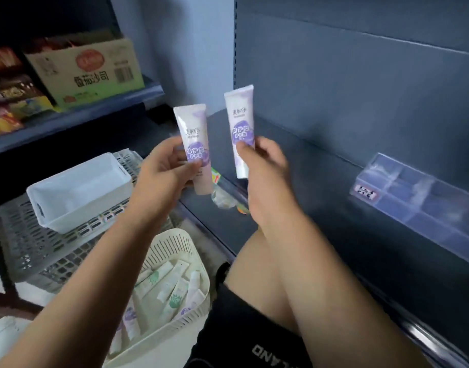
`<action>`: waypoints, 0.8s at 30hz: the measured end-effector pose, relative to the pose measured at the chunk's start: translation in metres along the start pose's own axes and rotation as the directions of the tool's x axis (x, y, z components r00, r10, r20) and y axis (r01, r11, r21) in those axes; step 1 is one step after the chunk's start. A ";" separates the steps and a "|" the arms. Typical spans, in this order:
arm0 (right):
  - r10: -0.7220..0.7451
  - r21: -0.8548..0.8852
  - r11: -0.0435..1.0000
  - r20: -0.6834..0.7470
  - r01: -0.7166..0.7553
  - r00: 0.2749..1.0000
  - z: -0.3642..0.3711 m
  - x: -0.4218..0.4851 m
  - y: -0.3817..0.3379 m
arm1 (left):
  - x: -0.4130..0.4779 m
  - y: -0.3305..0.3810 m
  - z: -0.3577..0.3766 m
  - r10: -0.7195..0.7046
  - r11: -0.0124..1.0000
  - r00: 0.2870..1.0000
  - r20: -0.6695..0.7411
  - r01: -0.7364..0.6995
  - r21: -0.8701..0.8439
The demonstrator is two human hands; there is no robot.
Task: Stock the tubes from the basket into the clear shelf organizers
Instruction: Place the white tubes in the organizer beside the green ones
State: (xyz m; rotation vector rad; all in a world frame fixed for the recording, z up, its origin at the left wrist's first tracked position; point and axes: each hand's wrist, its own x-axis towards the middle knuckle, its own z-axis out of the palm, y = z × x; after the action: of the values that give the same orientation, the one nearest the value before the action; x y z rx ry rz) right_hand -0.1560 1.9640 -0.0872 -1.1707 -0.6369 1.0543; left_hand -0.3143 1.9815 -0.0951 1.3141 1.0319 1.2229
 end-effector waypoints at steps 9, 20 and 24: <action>-0.284 -0.125 0.958 -0.280 0.258 0.917 -0.150 -0.012 -0.081 | 0.028 0.026 0.147 0.079 0.996 0.960 0.269 -0.068 -0.050; -0.402 -0.393 0.898 -0.553 0.198 0.729 -0.289 -0.014 -0.098 | 0.045 0.008 0.335 0.169 0.986 0.748 0.642 -0.130 -0.108; -0.416 -0.398 0.896 -0.594 0.197 0.689 -0.304 -0.001 -0.096 | 0.071 -0.016 0.364 0.142 0.982 0.686 0.714 -0.186 -0.016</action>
State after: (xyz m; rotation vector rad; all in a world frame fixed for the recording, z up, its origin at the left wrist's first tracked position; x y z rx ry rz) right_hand 0.1347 1.8320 -0.0891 -1.5345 -0.3987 0.1855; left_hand 0.0557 2.0090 -0.0895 1.7585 0.3799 0.6767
